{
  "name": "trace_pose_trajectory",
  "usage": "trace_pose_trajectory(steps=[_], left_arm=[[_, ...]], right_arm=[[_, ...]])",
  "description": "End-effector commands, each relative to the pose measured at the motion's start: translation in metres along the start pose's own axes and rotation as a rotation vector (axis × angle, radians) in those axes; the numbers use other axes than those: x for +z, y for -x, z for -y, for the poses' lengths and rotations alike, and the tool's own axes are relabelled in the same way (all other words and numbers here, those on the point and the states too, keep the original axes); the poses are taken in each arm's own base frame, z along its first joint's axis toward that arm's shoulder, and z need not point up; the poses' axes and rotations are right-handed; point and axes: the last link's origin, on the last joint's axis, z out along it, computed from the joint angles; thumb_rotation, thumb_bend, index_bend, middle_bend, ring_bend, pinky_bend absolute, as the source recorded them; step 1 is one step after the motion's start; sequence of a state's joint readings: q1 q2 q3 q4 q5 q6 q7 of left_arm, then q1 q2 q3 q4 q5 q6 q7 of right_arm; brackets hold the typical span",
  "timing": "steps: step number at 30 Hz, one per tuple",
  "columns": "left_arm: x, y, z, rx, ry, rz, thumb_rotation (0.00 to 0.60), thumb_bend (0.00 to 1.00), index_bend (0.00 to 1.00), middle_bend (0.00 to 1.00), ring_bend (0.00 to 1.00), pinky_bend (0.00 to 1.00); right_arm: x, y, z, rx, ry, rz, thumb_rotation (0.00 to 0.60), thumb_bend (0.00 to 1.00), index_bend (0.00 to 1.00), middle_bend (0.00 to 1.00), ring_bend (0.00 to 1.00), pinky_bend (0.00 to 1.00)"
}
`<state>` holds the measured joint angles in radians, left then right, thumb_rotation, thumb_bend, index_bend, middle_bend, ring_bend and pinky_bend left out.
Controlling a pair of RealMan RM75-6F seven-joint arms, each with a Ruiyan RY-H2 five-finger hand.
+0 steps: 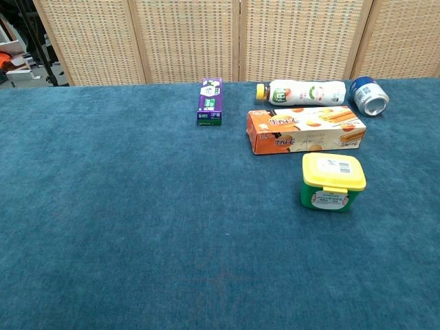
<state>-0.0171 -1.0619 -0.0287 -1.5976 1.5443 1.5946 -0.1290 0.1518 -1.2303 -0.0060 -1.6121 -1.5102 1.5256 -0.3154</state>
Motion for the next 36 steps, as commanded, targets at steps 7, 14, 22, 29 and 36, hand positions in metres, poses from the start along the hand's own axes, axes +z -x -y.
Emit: trace_pose_trajectory(steps=[7,14,22,29,36], left_arm=[[0.000,0.000,0.000,-0.004,-0.002,0.002,0.600,0.00,0.00,0.00,0.00,0.00],[0.002,0.001,0.001,0.000,-0.009,0.008,0.600,0.00,0.00,0.00,0.00,0.00],[0.008,0.002,0.004,-0.007,-0.021,0.025,0.600,0.00,0.00,0.00,0.00,0.00],[0.010,0.005,0.006,-0.018,-0.021,0.053,0.600,0.00,0.00,0.00,0.00,0.00],[0.011,0.004,0.008,-0.028,-0.020,0.058,0.600,0.00,0.00,0.00,0.00,0.00]], right_arm=[[0.012,-0.004,0.029,0.082,-0.154,0.025,0.600,0.00,0.00,0.00,0.00,0.00],[0.059,-0.019,0.083,0.126,-0.340,0.077,0.600,0.00,0.00,0.00,0.00,0.00],[0.103,-0.015,0.147,0.097,-0.401,0.211,0.600,0.00,0.05,0.00,0.00,0.00],[0.125,0.002,0.176,0.002,-0.312,0.311,0.600,0.00,0.06,0.01,0.00,0.00],[0.132,0.009,0.190,-0.032,-0.228,0.368,0.600,0.00,0.12,0.08,0.00,0.00]])
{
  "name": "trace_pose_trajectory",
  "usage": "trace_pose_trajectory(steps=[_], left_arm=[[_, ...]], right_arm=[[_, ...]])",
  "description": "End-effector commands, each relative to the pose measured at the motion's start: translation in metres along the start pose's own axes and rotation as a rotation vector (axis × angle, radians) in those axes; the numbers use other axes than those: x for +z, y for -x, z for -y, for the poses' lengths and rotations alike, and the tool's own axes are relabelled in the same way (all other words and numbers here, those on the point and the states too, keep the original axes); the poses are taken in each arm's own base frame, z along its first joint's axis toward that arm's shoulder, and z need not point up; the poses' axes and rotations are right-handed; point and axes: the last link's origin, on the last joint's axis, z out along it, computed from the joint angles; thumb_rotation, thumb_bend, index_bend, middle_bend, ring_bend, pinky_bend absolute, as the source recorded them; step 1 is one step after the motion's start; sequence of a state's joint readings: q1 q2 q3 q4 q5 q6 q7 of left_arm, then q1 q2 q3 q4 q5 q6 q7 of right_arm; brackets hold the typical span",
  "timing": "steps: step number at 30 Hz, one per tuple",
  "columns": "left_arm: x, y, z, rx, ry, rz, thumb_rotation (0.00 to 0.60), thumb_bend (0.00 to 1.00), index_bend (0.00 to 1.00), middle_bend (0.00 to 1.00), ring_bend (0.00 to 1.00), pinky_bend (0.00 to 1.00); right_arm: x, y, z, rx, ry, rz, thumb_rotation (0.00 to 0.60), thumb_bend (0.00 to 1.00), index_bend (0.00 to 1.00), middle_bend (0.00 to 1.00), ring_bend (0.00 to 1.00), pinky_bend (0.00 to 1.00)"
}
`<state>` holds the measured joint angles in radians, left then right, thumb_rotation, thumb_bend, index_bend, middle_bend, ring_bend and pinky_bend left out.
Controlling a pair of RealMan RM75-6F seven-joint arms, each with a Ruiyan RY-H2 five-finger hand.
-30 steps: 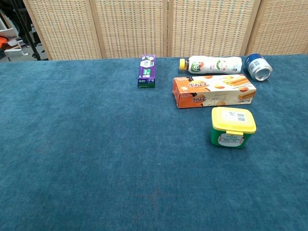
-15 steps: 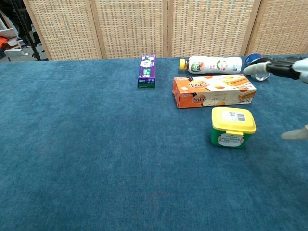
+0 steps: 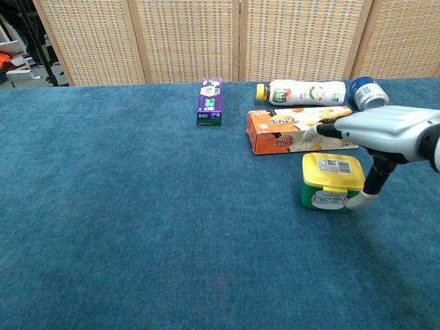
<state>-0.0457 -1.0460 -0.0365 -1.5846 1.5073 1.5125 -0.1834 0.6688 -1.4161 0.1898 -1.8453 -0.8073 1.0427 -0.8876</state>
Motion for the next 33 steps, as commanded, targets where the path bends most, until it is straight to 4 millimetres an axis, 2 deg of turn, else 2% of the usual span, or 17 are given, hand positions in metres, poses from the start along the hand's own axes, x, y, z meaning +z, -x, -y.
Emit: trace_pose_trajectory(steps=[1,7,9,11,15,21,26,28,33], left_arm=[[0.000,0.000,0.000,-0.001,0.001,0.001,0.600,0.00,0.00,0.00,0.00,0.00],[0.001,-0.001,0.001,-0.004,0.000,0.003,0.600,0.00,0.00,0.00,0.00,0.00],[0.000,-0.001,0.001,-0.005,0.000,0.003,0.600,0.00,0.00,0.00,0.00,0.00],[0.000,-0.001,0.001,-0.007,-0.001,0.003,0.600,0.00,0.00,0.00,0.00,0.00],[0.000,-0.002,0.002,-0.012,-0.002,0.000,0.600,0.00,0.00,0.00,0.00,0.00],[0.001,-0.003,0.002,-0.015,-0.002,0.004,0.600,0.00,0.00,0.00,0.00,0.00],[0.001,-0.002,0.002,-0.014,-0.001,0.004,0.600,0.00,0.00,0.00,0.00,0.00],[0.001,-0.002,0.002,-0.014,-0.001,0.006,0.600,0.00,0.00,0.00,0.00,0.00],[0.001,-0.002,0.002,-0.014,-0.002,0.007,0.600,0.00,0.00,0.00,0.00,0.00]], right_arm=[[0.011,-0.004,0.020,0.002,0.015,0.011,0.600,0.00,0.13,0.09,0.00,0.00],[0.019,-0.005,0.031,0.001,0.030,0.004,0.600,0.05,0.18,0.18,0.00,0.00],[0.023,-0.006,0.036,0.001,0.031,-0.003,0.600,0.08,0.21,0.21,0.00,0.00],[0.026,-0.006,0.038,-0.004,0.038,-0.010,0.600,0.13,0.29,0.24,0.00,0.00],[0.034,-0.005,0.038,-0.066,0.058,-0.038,0.600,0.19,0.35,0.32,0.01,0.02],[0.037,-0.001,0.032,-0.123,0.087,-0.055,0.600,0.34,0.43,0.46,0.17,0.11],[0.035,0.000,0.032,-0.142,0.072,-0.069,0.600,0.44,0.46,0.52,0.42,0.16],[0.033,0.000,0.033,-0.146,0.054,-0.078,0.600,0.46,0.47,0.53,0.46,0.17],[0.027,-0.011,0.033,-0.110,-0.025,-0.189,0.600,0.49,0.47,0.54,0.46,0.19]])
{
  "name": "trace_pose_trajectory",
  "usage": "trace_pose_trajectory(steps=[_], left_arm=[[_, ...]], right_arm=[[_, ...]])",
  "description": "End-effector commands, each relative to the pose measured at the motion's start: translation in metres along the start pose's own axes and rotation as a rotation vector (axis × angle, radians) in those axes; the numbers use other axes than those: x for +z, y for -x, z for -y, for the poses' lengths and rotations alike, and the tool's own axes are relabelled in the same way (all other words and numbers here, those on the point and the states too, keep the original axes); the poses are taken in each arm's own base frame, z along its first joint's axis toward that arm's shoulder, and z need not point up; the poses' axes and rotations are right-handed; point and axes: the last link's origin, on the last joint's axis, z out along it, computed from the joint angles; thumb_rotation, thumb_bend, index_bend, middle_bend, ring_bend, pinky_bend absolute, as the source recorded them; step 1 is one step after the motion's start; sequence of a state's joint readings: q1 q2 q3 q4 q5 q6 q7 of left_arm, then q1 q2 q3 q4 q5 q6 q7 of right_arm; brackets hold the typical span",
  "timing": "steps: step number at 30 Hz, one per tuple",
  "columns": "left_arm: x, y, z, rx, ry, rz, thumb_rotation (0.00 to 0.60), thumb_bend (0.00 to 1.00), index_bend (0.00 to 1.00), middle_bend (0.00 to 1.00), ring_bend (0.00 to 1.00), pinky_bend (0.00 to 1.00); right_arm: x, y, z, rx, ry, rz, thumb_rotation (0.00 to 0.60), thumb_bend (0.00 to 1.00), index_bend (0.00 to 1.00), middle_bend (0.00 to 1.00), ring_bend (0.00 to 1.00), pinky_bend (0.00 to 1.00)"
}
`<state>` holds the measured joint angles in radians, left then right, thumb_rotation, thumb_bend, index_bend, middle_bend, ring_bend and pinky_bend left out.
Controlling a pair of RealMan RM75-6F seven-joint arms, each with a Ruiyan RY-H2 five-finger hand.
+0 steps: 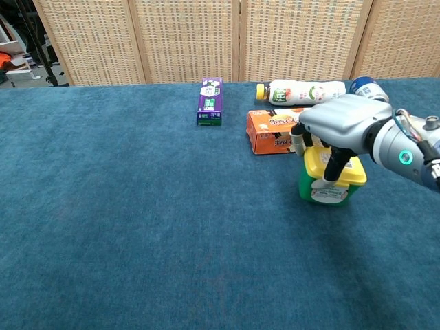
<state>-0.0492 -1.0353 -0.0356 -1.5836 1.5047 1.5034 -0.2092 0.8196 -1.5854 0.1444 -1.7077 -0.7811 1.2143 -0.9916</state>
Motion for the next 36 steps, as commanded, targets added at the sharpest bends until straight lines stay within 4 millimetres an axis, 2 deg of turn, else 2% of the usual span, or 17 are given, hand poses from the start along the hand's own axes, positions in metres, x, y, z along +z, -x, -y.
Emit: trace_pose_trajectory(steps=[1,5,9,12,19,25,31,33,35,36], left_arm=[[0.000,0.000,0.000,0.000,-0.001,-0.001,0.600,0.00,0.00,0.00,0.00,0.00],[0.000,0.001,0.000,0.003,0.001,0.001,0.600,0.00,0.00,0.00,0.00,0.00],[0.000,0.002,-0.001,0.006,0.003,0.004,0.600,0.00,0.00,0.00,0.00,0.00],[0.000,0.003,-0.002,0.009,0.005,0.005,0.600,0.00,0.00,0.00,0.00,0.00],[0.000,0.006,-0.004,0.020,0.009,0.012,0.600,0.00,0.00,0.00,0.00,0.00],[0.000,0.008,-0.005,0.029,0.005,0.014,0.600,0.00,0.00,0.00,0.00,0.00],[0.001,0.010,-0.005,0.034,0.002,0.018,0.600,0.00,0.00,0.00,0.00,0.00],[0.002,0.010,-0.006,0.035,0.002,0.019,0.600,0.00,0.00,0.00,0.00,0.00],[0.001,0.010,-0.006,0.036,0.004,0.019,0.600,0.00,0.00,0.00,0.00,0.00],[0.001,0.010,-0.006,0.036,0.004,0.018,0.600,0.00,0.00,0.00,0.00,0.00]], right_arm=[[-0.005,-0.009,-0.004,0.058,-0.061,-0.102,0.600,0.50,0.47,0.54,0.46,0.19],[-0.010,-0.016,-0.015,0.203,-0.120,-0.188,0.600,0.52,0.47,0.54,0.46,0.20],[-0.012,-0.013,-0.027,0.331,-0.158,-0.231,0.600,0.53,0.47,0.54,0.46,0.21],[-0.014,0.000,-0.040,0.461,-0.192,-0.233,0.600,0.54,0.48,0.54,0.46,0.21],[-0.010,0.048,-0.066,0.768,-0.181,-0.207,0.600,0.57,0.48,0.54,0.46,0.22],[-0.007,0.077,-0.076,0.839,-0.165,-0.190,0.600,0.61,0.49,0.55,0.46,0.23],[-0.010,0.089,-0.083,0.867,-0.169,-0.185,0.600,0.62,0.49,0.53,0.46,0.23],[-0.011,0.092,-0.085,0.861,-0.174,-0.182,0.600,0.60,0.43,0.43,0.36,0.23],[-0.014,0.094,-0.087,0.851,-0.201,-0.166,0.600,0.56,0.21,0.15,0.11,0.20],[-0.016,0.095,-0.087,0.842,-0.226,-0.153,0.600,0.56,0.13,0.07,0.05,0.18]])
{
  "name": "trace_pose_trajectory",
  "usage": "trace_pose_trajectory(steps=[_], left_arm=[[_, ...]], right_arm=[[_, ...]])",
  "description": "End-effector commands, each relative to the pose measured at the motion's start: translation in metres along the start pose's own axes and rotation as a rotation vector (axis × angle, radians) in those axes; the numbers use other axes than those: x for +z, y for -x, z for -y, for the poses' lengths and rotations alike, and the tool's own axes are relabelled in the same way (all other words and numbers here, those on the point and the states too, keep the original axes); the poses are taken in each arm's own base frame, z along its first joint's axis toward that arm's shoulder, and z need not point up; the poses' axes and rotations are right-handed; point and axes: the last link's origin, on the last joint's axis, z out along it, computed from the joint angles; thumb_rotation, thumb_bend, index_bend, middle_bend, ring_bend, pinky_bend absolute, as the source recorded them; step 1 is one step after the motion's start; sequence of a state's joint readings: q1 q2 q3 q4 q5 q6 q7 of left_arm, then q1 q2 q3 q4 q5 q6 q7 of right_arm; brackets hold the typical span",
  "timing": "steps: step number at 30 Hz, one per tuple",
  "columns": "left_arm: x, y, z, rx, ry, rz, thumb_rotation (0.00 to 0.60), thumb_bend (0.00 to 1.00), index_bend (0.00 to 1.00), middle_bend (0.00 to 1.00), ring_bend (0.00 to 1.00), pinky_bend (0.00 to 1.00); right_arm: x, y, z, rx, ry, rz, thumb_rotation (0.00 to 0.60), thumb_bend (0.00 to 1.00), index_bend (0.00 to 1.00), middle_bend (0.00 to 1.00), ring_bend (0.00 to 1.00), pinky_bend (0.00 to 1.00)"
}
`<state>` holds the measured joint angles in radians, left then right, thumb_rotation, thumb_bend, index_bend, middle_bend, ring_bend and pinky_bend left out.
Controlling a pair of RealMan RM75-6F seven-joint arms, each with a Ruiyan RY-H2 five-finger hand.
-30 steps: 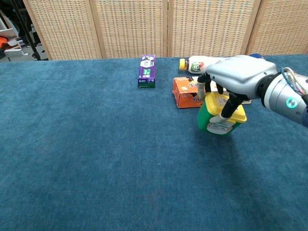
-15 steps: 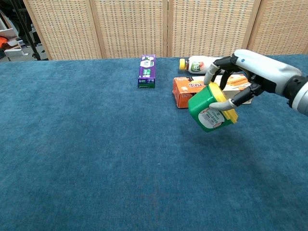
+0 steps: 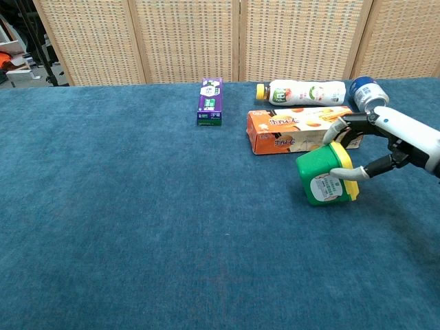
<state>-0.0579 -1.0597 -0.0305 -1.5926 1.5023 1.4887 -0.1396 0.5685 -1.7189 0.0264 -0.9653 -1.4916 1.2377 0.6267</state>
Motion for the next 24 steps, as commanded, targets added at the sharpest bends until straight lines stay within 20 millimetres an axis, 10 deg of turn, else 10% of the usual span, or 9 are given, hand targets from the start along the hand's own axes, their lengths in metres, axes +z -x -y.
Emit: trace_pose_trajectory(steps=[1,14,24], left_arm=[[0.000,0.000,0.000,-0.001,0.000,-0.002,0.600,0.00,0.00,0.00,0.00,0.00],[-0.002,-0.001,-0.002,0.011,0.005,-0.011,0.600,0.00,0.00,0.00,0.00,0.00],[-0.004,-0.003,-0.001,0.003,0.013,-0.011,0.600,0.00,0.00,0.00,0.00,0.00]], right_arm=[[-0.009,0.001,0.000,-0.006,-0.056,0.055,0.600,0.55,0.05,0.00,0.00,0.13],[-0.033,-0.047,0.050,-0.140,-0.307,-0.019,0.600,0.41,0.00,0.00,0.00,0.00],[-0.021,-0.043,0.086,-0.594,-0.050,0.173,0.600,0.11,0.00,0.00,0.00,0.00]])
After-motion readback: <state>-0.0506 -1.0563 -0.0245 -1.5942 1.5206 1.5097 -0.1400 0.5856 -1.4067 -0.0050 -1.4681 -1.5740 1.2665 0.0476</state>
